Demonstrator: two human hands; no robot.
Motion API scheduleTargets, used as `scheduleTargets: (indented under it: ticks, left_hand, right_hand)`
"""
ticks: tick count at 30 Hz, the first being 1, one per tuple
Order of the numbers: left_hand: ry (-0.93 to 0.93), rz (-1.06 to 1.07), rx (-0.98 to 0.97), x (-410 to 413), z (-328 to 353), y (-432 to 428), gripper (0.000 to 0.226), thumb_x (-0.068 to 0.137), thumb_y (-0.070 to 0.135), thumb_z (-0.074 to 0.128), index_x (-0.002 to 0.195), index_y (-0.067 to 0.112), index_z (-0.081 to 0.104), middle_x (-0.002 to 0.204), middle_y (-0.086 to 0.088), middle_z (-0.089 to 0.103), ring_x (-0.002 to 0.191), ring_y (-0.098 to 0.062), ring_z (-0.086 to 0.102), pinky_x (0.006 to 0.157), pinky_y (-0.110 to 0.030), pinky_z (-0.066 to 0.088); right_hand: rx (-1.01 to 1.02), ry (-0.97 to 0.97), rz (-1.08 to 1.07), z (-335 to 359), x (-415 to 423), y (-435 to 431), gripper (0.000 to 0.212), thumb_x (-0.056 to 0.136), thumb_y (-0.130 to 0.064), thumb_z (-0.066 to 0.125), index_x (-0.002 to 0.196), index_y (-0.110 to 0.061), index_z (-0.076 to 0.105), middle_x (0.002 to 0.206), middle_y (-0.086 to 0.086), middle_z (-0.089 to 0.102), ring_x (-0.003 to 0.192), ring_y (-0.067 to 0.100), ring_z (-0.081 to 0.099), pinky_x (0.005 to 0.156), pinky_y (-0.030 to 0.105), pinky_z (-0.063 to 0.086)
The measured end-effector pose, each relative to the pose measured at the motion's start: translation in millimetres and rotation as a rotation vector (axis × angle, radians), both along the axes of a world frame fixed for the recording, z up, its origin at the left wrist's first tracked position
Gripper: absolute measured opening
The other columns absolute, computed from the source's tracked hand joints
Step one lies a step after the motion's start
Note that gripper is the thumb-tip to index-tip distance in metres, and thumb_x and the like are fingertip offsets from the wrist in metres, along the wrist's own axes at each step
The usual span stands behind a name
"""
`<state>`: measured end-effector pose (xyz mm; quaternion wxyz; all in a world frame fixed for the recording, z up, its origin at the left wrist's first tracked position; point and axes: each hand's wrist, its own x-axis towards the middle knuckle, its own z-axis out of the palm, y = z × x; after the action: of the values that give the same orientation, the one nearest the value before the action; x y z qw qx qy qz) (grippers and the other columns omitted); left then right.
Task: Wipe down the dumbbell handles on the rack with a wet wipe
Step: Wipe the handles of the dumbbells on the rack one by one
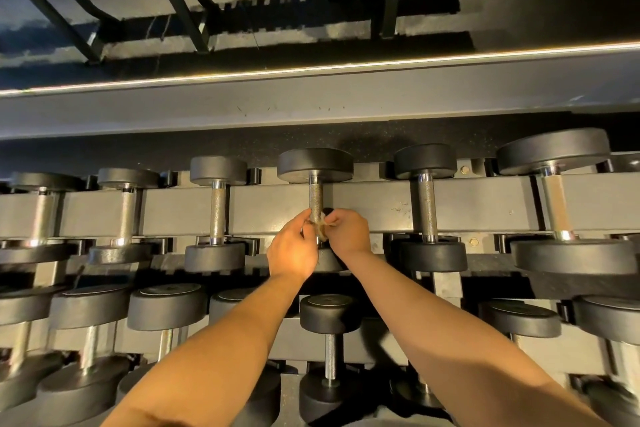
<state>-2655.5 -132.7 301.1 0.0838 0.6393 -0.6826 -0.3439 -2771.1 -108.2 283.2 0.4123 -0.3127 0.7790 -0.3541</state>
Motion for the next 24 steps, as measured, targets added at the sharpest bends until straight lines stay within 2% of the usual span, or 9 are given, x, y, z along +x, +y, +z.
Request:
scheduleTargets:
  ticks: [2, 4, 6, 10, 14, 16, 19, 22, 24]
  left_hand:
    - [-0.005, -0.007, -0.005, 0.6, -1.3, 0.4, 0.042, 0.105, 0.035, 0.033, 0.141, 0.042, 0.055, 0.133, 0.010, 0.064, 0.113, -0.016, 0.061, 0.096, -0.034, 0.049]
    - [0.011, -0.005, 0.002, 1.1, -4.4, -0.7, 0.041, 0.105, 0.036, 0.032, 0.139, 0.044, 0.055, 0.132, 0.010, 0.065, 0.111, -0.016, 0.062, 0.096, -0.035, 0.051]
    - [0.021, -0.014, -0.017, 1.7, -6.0, -0.5, 0.041, 0.105, 0.037, 0.031, 0.135, 0.047, 0.057, 0.127, 0.011, 0.067, 0.106, -0.017, 0.063, 0.092, -0.037, 0.053]
    - [0.036, -0.019, -0.062, 3.6, -7.9, -1.5, 0.037, 0.106, 0.035, 0.034, 0.130, 0.043, 0.061, 0.122, 0.009, 0.069, 0.104, -0.018, 0.064, 0.089, -0.035, 0.052]
    - [0.030, -0.023, -0.055, 4.1, -6.4, -0.9, 0.033, 0.107, 0.037, 0.039, 0.129, 0.039, 0.063, 0.119, 0.006, 0.070, 0.103, -0.019, 0.065, 0.088, -0.033, 0.053]
    - [0.054, -0.031, -0.017, 3.0, -1.4, -0.2, 0.032, 0.106, 0.039, 0.041, 0.128, 0.037, 0.064, 0.118, 0.008, 0.069, 0.105, -0.019, 0.064, 0.088, -0.032, 0.050]
    - [0.209, -0.074, 0.050, 3.5, 4.2, 3.4, 0.029, 0.106, 0.035, 0.040, 0.113, 0.034, 0.068, 0.111, 0.012, 0.068, 0.102, -0.016, 0.063, 0.081, -0.031, 0.045]
    - [0.432, -0.053, 0.091, 9.6, 14.4, 17.9, 0.028, 0.108, 0.031, 0.040, 0.120, 0.030, 0.065, 0.115, 0.006, 0.068, 0.104, -0.009, 0.063, 0.085, -0.023, 0.046]
    - [0.533, -0.045, 0.089, 18.0, 21.2, 31.5, 0.026, 0.108, 0.029, 0.043, 0.123, 0.032, 0.064, 0.115, 0.009, 0.067, 0.103, 0.005, 0.060, 0.090, -0.019, 0.046]
  right_hand:
    - [0.012, 0.013, 0.003, 2.6, -1.2, -2.7, 0.014, 0.091, -0.001, 0.064, 0.095, -0.011, 0.073, 0.092, 0.001, 0.068, 0.084, 0.011, 0.060, 0.074, 0.018, 0.047]
    - [-0.038, 0.028, -0.037, 6.7, -1.6, -11.0, 0.013, 0.091, -0.002, 0.062, 0.094, -0.011, 0.072, 0.089, -0.001, 0.065, 0.081, 0.011, 0.059, 0.068, 0.015, 0.046]
    - [-0.057, 0.046, -0.050, 9.4, 1.3, -18.1, 0.010, 0.092, -0.004, 0.062, 0.094, -0.011, 0.069, 0.087, -0.002, 0.063, 0.081, 0.013, 0.059, 0.067, 0.017, 0.047]
    - [0.018, 0.077, -0.011, 4.3, 8.4, -13.3, 0.010, 0.094, -0.008, 0.061, 0.088, -0.013, 0.066, 0.081, -0.006, 0.060, 0.078, 0.012, 0.058, 0.063, 0.018, 0.046]
    - [0.120, 0.062, 0.021, 10.0, 7.1, -4.7, 0.018, 0.092, -0.002, 0.060, 0.091, -0.016, 0.071, 0.088, -0.003, 0.065, 0.085, 0.014, 0.061, 0.074, 0.022, 0.048]
    - [0.086, 0.020, 0.003, 19.4, 9.5, 1.5, 0.019, 0.093, -0.002, 0.059, 0.093, -0.015, 0.073, 0.088, -0.003, 0.065, 0.085, 0.013, 0.060, 0.074, 0.020, 0.047]
    - [-0.050, -0.028, -0.095, 35.1, 19.8, 13.8, 0.019, 0.094, -0.003, 0.058, 0.092, -0.014, 0.074, 0.087, -0.002, 0.068, 0.083, 0.013, 0.061, 0.069, 0.015, 0.046]
    - [-0.183, -0.060, -0.193, 47.5, 35.2, 31.6, 0.021, 0.096, -0.004, 0.058, 0.096, -0.018, 0.073, 0.093, 0.000, 0.070, 0.087, 0.014, 0.063, 0.078, 0.022, 0.051]
    - [-0.247, -0.073, -0.230, 53.0, 43.0, 46.4, 0.020, 0.097, -0.007, 0.058, 0.096, -0.021, 0.071, 0.095, 0.001, 0.070, 0.088, 0.012, 0.063, 0.076, 0.017, 0.050]
